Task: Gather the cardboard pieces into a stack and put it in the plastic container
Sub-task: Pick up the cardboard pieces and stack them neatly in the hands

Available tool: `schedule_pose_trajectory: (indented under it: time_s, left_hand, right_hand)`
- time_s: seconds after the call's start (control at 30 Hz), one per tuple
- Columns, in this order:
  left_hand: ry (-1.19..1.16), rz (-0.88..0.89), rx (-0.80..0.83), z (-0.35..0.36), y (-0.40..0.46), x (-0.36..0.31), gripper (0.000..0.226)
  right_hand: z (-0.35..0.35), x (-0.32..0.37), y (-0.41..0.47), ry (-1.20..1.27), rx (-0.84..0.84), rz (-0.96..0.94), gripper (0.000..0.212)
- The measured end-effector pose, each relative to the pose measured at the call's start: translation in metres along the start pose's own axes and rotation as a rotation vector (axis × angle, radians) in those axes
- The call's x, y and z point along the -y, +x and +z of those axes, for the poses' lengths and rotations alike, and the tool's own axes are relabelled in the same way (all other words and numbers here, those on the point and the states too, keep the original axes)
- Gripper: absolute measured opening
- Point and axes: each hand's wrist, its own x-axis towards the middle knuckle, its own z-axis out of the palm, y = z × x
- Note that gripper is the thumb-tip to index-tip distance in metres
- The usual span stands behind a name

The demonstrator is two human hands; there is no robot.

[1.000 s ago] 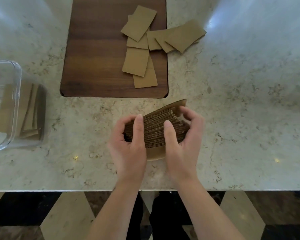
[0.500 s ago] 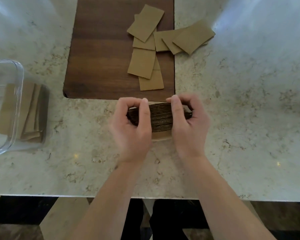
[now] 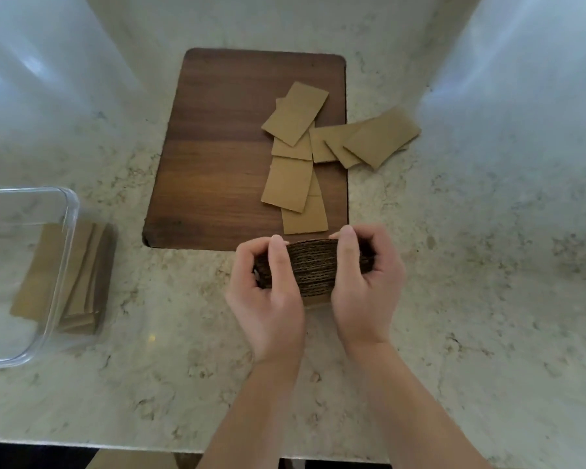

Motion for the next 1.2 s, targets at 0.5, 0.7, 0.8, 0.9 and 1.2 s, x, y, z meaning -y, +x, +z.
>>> schedule_pose_trajectory:
  time_s: [0.5, 0.7, 0.8, 0.9, 1.2]
  left_hand:
    - [0.120, -0.069, 0.124, -0.001, 0.008, 0.007, 0.028]
    - [0.094, -0.146, 0.132, -0.001, 0.007, 0.003, 0.024]
    - [0.086, -0.151, 0.141, 0.000, 0.007, 0.001, 0.021]
    - [0.075, -0.148, 0.145, 0.000, 0.007, 0.001, 0.024]
    - [0.039, -0.127, 0.160, -0.004, 0.007, 0.005, 0.027]
  right_hand:
    - [-0.007, 0.042, 0.073, -0.591, 0.459, 0.262, 0.039]
    - [0.065, 0.039, 0.102, -1.121, 0.510, 0.139, 0.098]
    - [0.069, 0.039, 0.110, -1.113, 0.548, 0.238, 0.098]
    - [0.072, 0.046, 0.110, -0.979, 0.584, 0.290, 0.086]
    - [0.011, 0.048, 0.093, -0.793, 0.749, -0.072, 0.049]
